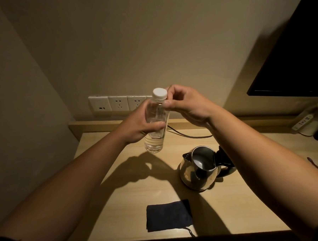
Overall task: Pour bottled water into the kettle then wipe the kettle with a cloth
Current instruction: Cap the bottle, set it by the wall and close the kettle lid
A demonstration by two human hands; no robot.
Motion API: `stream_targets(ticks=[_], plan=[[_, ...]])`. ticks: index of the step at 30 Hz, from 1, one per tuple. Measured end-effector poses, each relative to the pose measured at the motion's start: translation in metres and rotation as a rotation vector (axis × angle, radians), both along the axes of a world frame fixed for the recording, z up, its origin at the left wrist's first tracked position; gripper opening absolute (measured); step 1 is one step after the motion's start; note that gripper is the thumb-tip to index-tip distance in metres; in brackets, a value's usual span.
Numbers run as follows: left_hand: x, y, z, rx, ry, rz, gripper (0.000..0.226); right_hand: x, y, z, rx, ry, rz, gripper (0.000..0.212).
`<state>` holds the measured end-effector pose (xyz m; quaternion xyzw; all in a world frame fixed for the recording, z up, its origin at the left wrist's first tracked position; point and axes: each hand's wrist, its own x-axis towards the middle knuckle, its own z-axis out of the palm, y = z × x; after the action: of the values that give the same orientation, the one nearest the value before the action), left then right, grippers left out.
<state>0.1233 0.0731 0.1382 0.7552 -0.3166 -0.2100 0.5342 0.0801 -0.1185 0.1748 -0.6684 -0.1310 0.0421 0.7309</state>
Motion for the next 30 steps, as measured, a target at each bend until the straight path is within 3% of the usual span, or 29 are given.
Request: stream_targets(ticks=[5,10,13,17,24,27,30], plan=[[-0.002,0.003,-0.001,0.049,-0.004,-0.109,0.085,-0.001,-0.008,0.007,-0.008,0.068,0.126,0.061],[-0.008,-0.003,0.001,0.080,-0.007,-0.184,0.072,0.000,-0.011,0.007,-0.034,0.092,0.181,0.052],[-0.008,-0.005,-0.003,0.041,-0.004,-0.115,0.079,-0.003,-0.005,0.002,-0.030,0.050,0.085,0.043],[-0.009,-0.008,-0.010,0.022,-0.025,-0.022,0.072,-0.008,0.006,-0.006,-0.063,-0.026,-0.105,0.032],[-0.015,-0.006,-0.002,0.033,-0.019,-0.152,0.077,-0.011,-0.010,0.001,0.000,0.124,0.190,0.059],[-0.014,-0.007,-0.008,0.016,-0.014,-0.103,0.082,-0.013,-0.004,-0.001,0.004,0.098,0.094,0.048],[-0.016,-0.008,-0.015,0.007,-0.016,0.014,0.084,-0.015,0.009,-0.007,-0.007,0.032,-0.068,0.024]])
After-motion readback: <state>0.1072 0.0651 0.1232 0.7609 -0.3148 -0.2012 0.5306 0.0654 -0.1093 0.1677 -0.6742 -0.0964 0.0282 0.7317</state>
